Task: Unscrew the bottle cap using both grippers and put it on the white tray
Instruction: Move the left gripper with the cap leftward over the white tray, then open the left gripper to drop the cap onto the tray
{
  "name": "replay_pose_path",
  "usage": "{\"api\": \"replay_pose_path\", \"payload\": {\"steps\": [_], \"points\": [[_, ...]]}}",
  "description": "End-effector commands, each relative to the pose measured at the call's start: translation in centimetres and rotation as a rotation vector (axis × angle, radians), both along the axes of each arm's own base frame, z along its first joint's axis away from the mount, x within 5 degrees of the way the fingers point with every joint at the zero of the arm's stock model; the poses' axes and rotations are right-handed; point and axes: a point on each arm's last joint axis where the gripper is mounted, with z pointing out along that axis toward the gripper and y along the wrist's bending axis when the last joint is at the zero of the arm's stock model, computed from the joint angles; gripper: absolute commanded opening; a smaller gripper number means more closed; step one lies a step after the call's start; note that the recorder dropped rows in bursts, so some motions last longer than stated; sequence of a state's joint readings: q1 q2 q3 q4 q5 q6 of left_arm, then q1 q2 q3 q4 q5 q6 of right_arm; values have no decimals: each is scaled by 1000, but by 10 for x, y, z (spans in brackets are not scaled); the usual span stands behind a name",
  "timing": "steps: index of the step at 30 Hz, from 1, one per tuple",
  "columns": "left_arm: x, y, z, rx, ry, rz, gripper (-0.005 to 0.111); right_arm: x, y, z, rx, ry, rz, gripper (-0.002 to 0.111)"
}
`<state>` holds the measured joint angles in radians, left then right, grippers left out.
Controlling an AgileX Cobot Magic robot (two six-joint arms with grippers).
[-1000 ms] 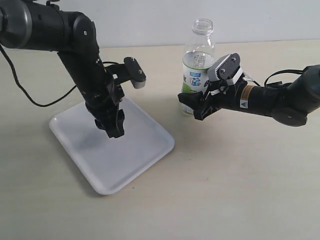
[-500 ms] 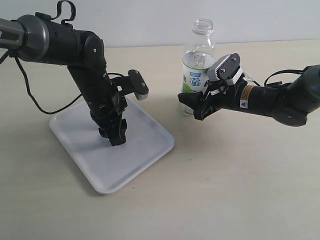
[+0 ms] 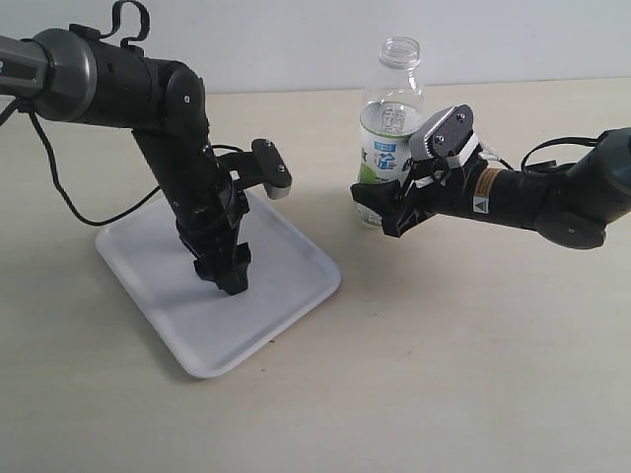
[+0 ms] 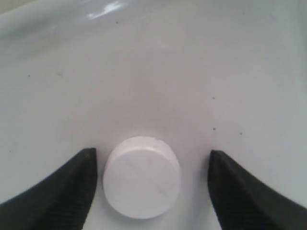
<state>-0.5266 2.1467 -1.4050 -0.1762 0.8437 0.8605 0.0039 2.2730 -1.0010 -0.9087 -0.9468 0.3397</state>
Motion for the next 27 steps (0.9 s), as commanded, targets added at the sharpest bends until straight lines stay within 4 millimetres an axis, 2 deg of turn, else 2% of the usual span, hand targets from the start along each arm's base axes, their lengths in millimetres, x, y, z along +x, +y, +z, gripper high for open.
{"api": "replay_pose_path", "payload": {"steps": [1,8,16,22,24,25,27], "points": [[0,3,0,10,7,7,72,-1,-1,1,-19,2,2,0],[1,2,9,12,18,23,71,0,-2,1,-15,2,-6,0],[1,2,32,-14,-21,22,71,1,-3,1,-10,4,-24,0],[0,3,52,-40,-67,35,71,-1,1,6,0,-66,36,0],[0,3,60,-56,-90,55,56,-1,2,7,9,-75,43,0],[0,3,63,-59,-97,55,39,-1,3,8,15,-81,49,0],[0,3,63,-55,-101,44,20,-2,4,9,29,-93,58,0]]}}
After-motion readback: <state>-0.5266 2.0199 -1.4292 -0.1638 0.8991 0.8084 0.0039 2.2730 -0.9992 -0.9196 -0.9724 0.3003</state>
